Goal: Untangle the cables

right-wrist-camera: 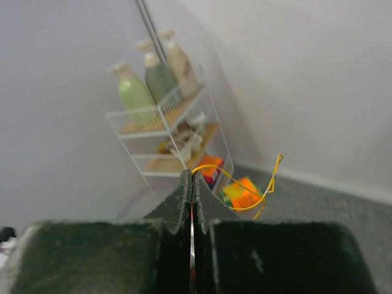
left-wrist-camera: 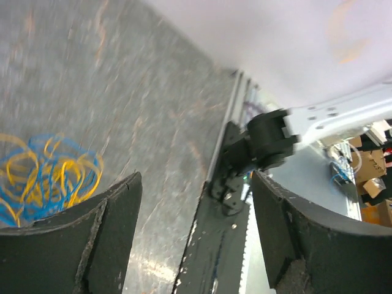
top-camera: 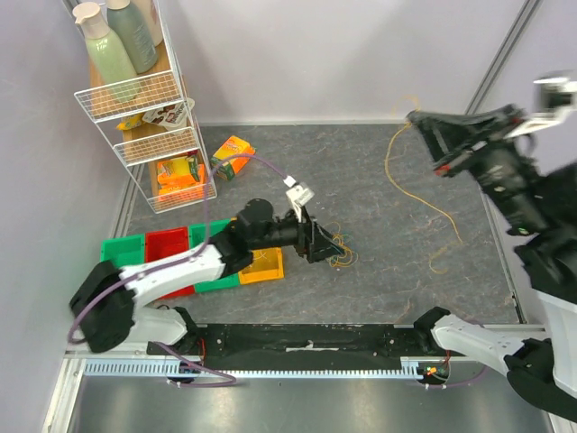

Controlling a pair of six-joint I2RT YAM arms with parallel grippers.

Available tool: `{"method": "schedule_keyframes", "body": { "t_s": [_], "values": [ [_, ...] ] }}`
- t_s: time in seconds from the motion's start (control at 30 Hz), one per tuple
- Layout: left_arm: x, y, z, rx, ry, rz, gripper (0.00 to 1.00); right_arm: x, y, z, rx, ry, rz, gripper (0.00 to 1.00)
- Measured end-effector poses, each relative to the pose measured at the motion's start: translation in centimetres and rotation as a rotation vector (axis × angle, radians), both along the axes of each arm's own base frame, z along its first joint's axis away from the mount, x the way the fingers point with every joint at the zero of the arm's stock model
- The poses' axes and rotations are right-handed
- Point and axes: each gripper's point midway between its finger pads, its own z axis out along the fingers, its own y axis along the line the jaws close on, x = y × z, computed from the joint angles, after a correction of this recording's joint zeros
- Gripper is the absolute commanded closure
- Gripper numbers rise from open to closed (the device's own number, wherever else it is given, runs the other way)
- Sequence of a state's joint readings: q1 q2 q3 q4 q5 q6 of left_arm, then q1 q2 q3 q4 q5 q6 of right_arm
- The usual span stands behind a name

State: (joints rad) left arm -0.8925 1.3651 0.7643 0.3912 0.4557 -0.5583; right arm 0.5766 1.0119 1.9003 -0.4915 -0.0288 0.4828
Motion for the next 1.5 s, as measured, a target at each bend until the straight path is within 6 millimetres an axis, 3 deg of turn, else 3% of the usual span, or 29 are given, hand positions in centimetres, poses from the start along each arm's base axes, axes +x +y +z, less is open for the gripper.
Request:
{"method": "schedule_keyframes", "body": {
  "t_s": [0.17, 0.27, 0.4, 0.63, 0.77, 0.97, 1.17, 1.2, 1.33, 1.37, 1.4, 1.5],
  "values": [
    [-2.2, 2.8, 9.5, -0.163, -0.227, -0.026, 0.20, 3.4, 2.7, -9.2, -0.154, 0.200, 0.023, 1.00],
    [-3.1, 4.6, 12.6, -0.210, -0.316, -0.003, 0.10, 3.7, 3.5, -12.7, -0.212, 0.278, 0.053, 1.00],
    [-2.4, 5.5, 12.8, -0.189, -0.329, 0.065, 0.06, 2.1, 3.8, -13.6, -0.230, 0.287, 0.113, 1.00],
    [-0.1, 5.6, 10.9, -0.094, -0.283, 0.169, 0.05, -1.2, 4.5, -13.5, -0.218, 0.249, 0.253, 1.00],
    [0.4, 5.3, 10.8, -0.077, -0.274, 0.180, 0.01, -1.4, 5.6, -15.3, -0.229, 0.286, 0.318, 1.00],
    [-0.4, 3.4, 12.0, -0.118, -0.275, 0.072, 0.09, -1.5, 6.9, -17.7, -0.240, 0.353, 0.390, 1.00],
    [-1.5, 1.4, 11.2, -0.140, -0.218, -0.053, 0.28, -2.0, 7.0, -17.6, -0.230, 0.350, 0.413, 1.00],
    [-1.6, 1.2, 11.1, -0.143, -0.210, -0.060, 0.36, -2.2, 6.9, -17.4, -0.226, 0.341, 0.415, 1.00],
    [-1.7, 0.7, 11.0, -0.161, -0.181, -0.079, 0.88, -2.9, 6.7, -16.9, -0.215, 0.323, 0.426, 1.00],
    [-1.6, 0.6, 11.0, -0.161, -0.173, -0.076, 0.93, -3.0, 6.7, -16.9, -0.215, 0.321, 0.429, 1.00],
    [-1.5, 0.5, 11.0, -0.161, -0.174, -0.070, 0.98, -3.1, 6.6, -16.9, -0.214, 0.318, 0.430, 1.00],
    [-0.8, 0.6, 11.1, -0.156, -0.177, -0.035, 0.98, -3.4, 6.5, -17.2, -0.215, 0.317, 0.432, 1.00]
  ]
}}
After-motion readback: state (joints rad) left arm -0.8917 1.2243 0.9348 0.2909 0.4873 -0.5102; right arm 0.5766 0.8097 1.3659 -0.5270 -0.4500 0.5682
